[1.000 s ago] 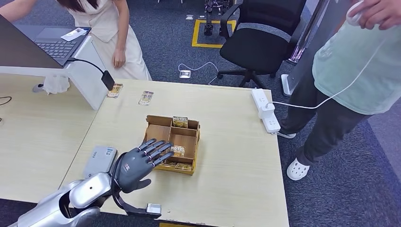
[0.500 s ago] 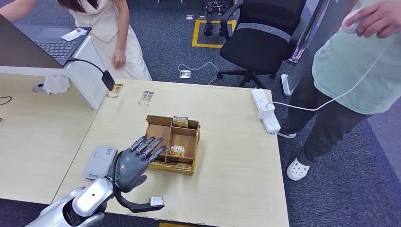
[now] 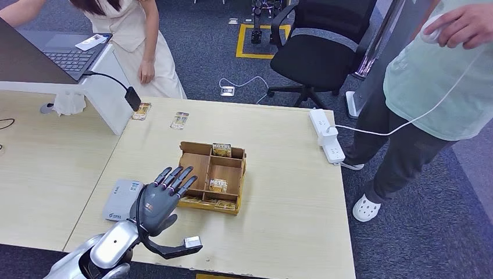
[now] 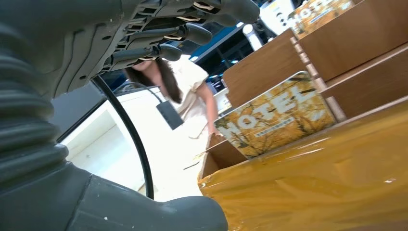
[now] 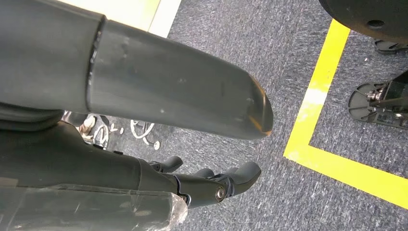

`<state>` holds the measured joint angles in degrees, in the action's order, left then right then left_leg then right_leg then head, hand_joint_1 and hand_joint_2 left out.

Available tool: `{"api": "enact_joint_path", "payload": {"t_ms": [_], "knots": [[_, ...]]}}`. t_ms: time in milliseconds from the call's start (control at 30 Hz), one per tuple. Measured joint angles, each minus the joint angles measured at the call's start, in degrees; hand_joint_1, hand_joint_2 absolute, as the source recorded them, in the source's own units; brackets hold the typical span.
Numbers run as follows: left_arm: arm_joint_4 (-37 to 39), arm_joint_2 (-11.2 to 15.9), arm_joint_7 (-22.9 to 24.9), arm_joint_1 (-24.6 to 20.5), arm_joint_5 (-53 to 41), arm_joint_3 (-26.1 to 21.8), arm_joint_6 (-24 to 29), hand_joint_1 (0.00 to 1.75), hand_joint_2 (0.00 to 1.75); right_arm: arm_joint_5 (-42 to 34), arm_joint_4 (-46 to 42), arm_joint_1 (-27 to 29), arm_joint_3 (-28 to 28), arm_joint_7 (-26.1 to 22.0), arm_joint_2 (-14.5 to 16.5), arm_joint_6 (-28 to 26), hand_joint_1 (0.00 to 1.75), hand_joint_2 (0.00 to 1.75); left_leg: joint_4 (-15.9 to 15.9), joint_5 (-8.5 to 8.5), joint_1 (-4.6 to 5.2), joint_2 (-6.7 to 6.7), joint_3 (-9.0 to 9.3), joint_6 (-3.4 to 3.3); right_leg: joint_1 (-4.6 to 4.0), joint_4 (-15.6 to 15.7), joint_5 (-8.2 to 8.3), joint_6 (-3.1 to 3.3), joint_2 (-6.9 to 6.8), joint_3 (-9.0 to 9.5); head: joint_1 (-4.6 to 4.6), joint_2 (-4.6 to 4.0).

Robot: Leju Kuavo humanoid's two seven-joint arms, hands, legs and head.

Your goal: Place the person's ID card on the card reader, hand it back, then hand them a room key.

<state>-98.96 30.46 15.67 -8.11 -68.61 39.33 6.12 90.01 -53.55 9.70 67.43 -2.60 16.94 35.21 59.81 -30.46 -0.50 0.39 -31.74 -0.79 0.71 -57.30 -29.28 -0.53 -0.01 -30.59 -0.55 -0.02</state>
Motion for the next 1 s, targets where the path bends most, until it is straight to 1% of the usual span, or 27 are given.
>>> {"api": "enact_joint_path", "payload": {"t_ms": [433, 1000], "knots": [[0.4, -1.0, -0.2, 1.6, -0.8, -1.7, -0.3, 0.00, 1.75, 0.0, 0.0, 0.0, 0.0, 0.3, 0.0, 0.0, 0.00, 0.00, 0.0, 0.00, 0.00, 0.00, 0.00, 0.00, 0.00, 0.0, 0.00, 0.00, 0.00, 0.00, 0.00, 0.00], [0.4, -1.6, -2.3, 3.0, -0.3, -1.8, -0.2, 0.00, 1.75, -1.1, -0.2, 0.0, -0.1, 1.1, 0.0, 0.0, 0.00, 0.00, 0.0, 0.00, 0.00, 0.00, 0.00, 0.00, 0.00, 0.0, 0.00, 0.00, -0.01, 0.00, 0.00, 0.00]]}}
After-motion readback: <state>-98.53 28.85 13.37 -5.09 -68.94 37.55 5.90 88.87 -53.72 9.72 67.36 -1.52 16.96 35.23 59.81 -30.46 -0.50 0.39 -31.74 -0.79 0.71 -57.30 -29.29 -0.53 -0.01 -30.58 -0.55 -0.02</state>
